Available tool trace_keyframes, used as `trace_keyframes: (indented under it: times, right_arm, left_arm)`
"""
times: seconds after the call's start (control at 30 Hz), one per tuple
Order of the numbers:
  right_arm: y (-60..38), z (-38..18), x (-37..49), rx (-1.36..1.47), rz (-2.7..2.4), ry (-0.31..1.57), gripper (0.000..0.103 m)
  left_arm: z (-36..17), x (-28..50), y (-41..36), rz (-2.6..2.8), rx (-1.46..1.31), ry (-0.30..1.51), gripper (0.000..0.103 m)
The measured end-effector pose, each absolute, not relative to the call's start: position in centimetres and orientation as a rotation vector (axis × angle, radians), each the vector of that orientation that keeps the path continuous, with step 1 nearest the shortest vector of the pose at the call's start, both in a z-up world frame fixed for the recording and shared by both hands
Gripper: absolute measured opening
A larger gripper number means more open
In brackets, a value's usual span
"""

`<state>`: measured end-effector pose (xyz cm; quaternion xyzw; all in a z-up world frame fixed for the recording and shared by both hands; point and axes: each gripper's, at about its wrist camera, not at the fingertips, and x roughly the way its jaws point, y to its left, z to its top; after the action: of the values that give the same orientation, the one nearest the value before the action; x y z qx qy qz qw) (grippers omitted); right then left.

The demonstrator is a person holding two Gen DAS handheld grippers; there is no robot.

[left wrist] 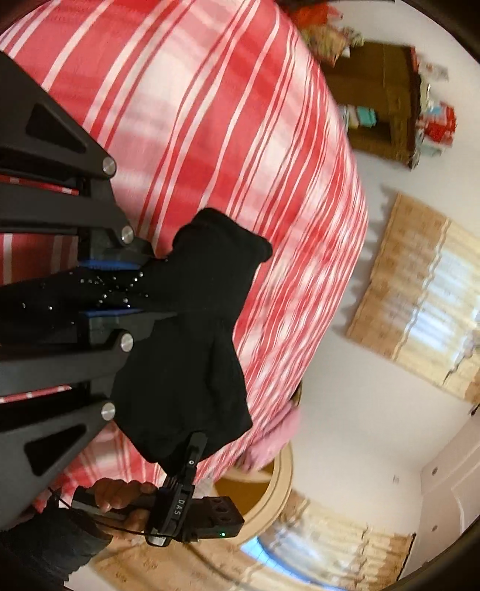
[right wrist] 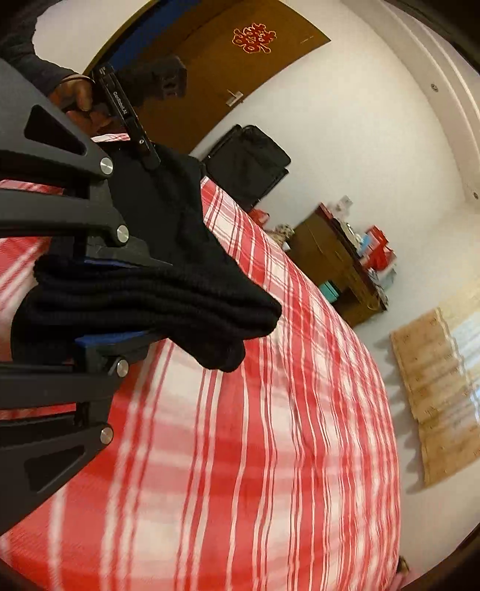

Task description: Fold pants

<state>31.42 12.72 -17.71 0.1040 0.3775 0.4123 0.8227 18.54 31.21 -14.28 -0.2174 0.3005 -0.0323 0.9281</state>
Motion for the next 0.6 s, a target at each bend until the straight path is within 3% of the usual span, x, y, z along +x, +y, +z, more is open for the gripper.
trace_keyframes:
  times: [0.23, 0.3, 0.37, 0.47, 0.6]
  right_arm:
    - [16.5, -20.3, 34.3, 0.228, 0.854, 0.854, 0.027]
    - [16.3, -20.9, 34.6, 0.233, 0.845, 0.871, 0.027]
    - [15.3, -21.7, 34.8, 0.231, 0.819, 0.891, 0.028]
    - [14.2, -23.1, 35.5, 0.24, 0.765, 0.932, 0.033]
    - [13.3, -23.9, 35.8, 0.267, 0.751, 0.954, 0.041]
  left_arm:
    - [-17.9, 19.8, 33.6, 0.023, -0.446, 0.671, 0.016]
    - [-18.5, 20.1, 33.6, 0.037, -0.446, 0.683, 0.025]
    - [-19.0, 20.0, 33.6, 0.057, -0.448, 0.694, 0.053]
    - [-18.9, 20.2, 33.1, 0.065, -0.417, 0.701, 0.062]
    - [-18.9, 20.3, 32.7, 0.078, -0.386, 0.718, 0.063]
